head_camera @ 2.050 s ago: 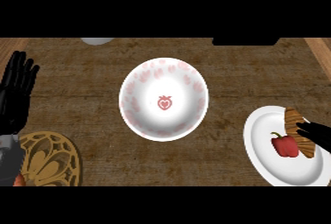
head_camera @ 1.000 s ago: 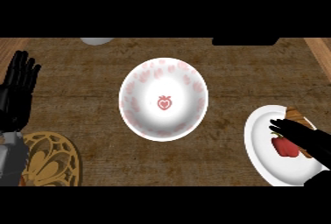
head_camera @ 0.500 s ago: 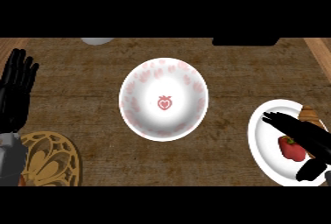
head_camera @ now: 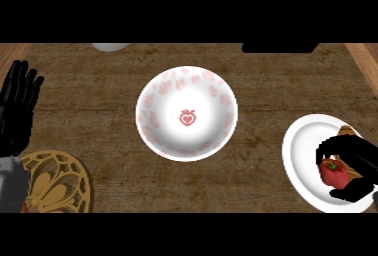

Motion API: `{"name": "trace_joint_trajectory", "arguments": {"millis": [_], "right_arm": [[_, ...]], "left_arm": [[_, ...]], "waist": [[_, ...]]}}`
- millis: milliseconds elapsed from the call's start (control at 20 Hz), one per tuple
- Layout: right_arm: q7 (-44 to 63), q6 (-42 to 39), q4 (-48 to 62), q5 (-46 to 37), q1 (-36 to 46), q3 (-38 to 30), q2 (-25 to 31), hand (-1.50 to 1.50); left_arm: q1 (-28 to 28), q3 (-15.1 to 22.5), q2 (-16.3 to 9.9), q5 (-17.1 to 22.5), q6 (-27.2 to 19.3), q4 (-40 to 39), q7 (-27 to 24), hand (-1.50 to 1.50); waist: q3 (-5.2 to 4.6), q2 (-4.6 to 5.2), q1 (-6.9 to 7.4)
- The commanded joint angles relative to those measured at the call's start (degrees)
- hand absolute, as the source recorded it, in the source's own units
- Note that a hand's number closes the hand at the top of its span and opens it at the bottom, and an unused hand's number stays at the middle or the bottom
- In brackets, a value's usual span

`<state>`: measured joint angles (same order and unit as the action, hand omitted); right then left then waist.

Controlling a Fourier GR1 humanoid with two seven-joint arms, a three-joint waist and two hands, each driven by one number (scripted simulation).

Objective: Pick the bell pepper from the plate and place it in the bowl

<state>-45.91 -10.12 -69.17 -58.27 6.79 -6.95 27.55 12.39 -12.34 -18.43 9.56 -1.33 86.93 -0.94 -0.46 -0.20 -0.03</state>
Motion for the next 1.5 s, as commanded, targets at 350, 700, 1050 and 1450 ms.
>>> {"name": "trace_joint_trajectory", "arguments": {"millis": [350,700,1050,1450], "right_arm": [[28.96,2.21,0.66,-1.91,-17.69,-15.25,-3.49,1.5],[43.28,5.22,-23.29,-2.87,-30.06,-19.41,-11.22,1.5],[47.91,-0.99,-57.42,1.14,-43.09,-16.76,-21.39,1.5],[57.27,-11.25,-85.22,6.0,-41.85,-10.01,-25.54,1.5]], "left_arm": [[-3.14,-3.48,-1.5,-1.13,-2.25,0.44,0.68,0.0],[-4.38,-5.16,-3.32,1.23,0.67,1.73,0.31,0.0],[-3.68,-2.52,-0.58,0.29,-0.54,3.04,0.93,0.0],[-1.62,-1.85,-1.41,0.43,0.59,2.47,2.1,0.0]], "waist": [[-0.17,-0.89,-8.1],[-0.16,-0.9,-4.92],[0.03,-0.58,-3.77],[0.1,-0.17,-1.33]]}}
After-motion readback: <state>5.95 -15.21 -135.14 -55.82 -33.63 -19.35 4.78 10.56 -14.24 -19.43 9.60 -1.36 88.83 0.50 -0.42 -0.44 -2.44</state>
